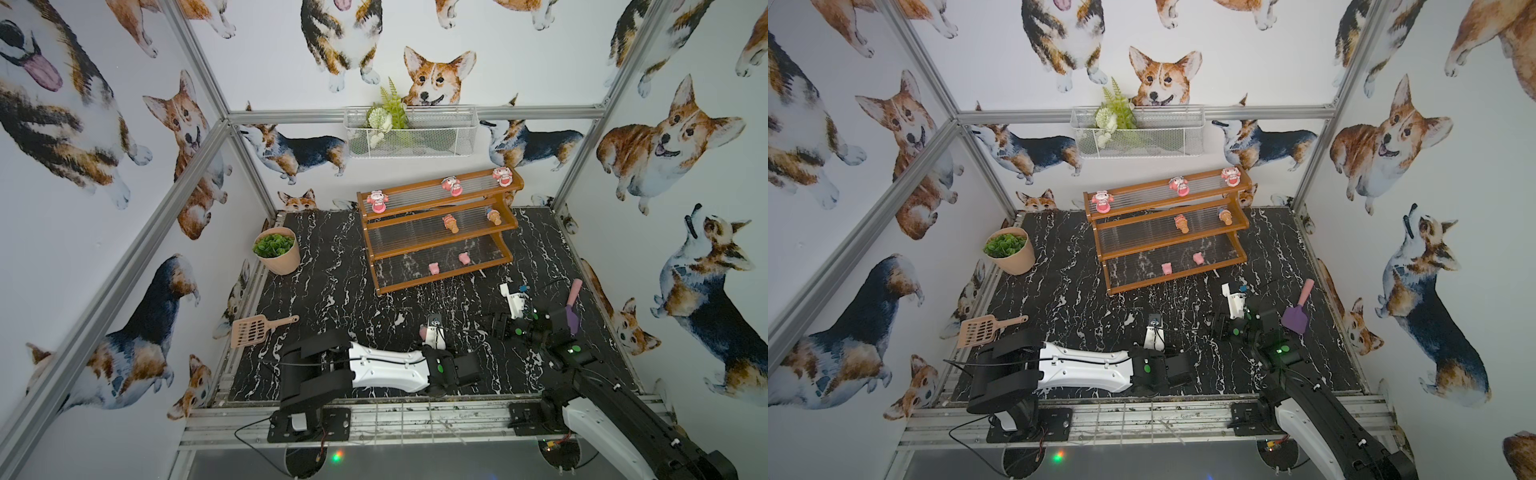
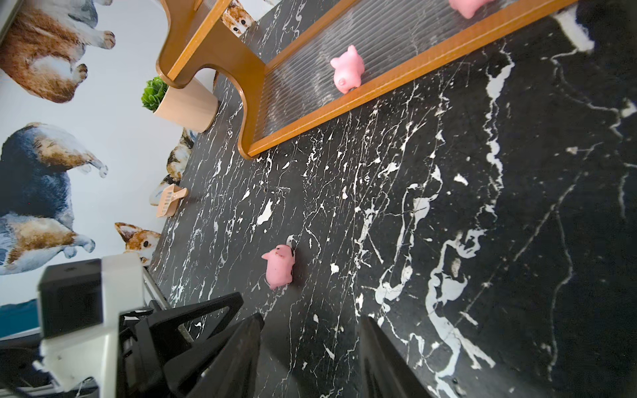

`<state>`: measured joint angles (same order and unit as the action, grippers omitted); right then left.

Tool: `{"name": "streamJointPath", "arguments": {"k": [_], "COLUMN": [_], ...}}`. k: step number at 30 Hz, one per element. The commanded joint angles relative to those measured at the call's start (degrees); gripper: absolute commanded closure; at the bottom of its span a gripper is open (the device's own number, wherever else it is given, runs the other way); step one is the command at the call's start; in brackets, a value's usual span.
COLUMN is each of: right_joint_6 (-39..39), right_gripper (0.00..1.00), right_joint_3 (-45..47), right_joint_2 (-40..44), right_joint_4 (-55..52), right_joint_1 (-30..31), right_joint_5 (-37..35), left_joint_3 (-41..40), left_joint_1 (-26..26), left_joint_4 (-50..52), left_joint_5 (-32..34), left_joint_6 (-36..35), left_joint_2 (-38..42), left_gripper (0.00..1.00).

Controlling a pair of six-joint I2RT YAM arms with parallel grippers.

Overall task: Organize plastic toys on shelves
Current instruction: Pick up the plastic toy at the center of the board.

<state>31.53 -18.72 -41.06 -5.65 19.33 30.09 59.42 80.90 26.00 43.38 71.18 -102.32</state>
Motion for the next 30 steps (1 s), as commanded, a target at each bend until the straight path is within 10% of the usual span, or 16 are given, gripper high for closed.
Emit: {"name": "streamJointPath", "arguments": {"k": [1, 30], "right_joint_6": [1.23, 1.19], "right_gripper": [0.49, 0.50], "right_joint_3": [0.74, 1.04], "right_joint_2": [0.01, -0.21], "right_joint_4": [3.29, 3.65], "right_joint_1": [-2.33, -3.33], "right_joint_5": [4.84, 6.65], "left_joint_3": [0.30, 3.86], "left_joint_1": [-1.68, -6.33], "left_joint_4": [0.19, 2.43], "left_joint_5": [-1.22, -0.15], "left_joint_6": [0.81, -2.18], "left_joint_2": [-1.70, -6.95], "left_gripper": [0.54, 0.82]}}
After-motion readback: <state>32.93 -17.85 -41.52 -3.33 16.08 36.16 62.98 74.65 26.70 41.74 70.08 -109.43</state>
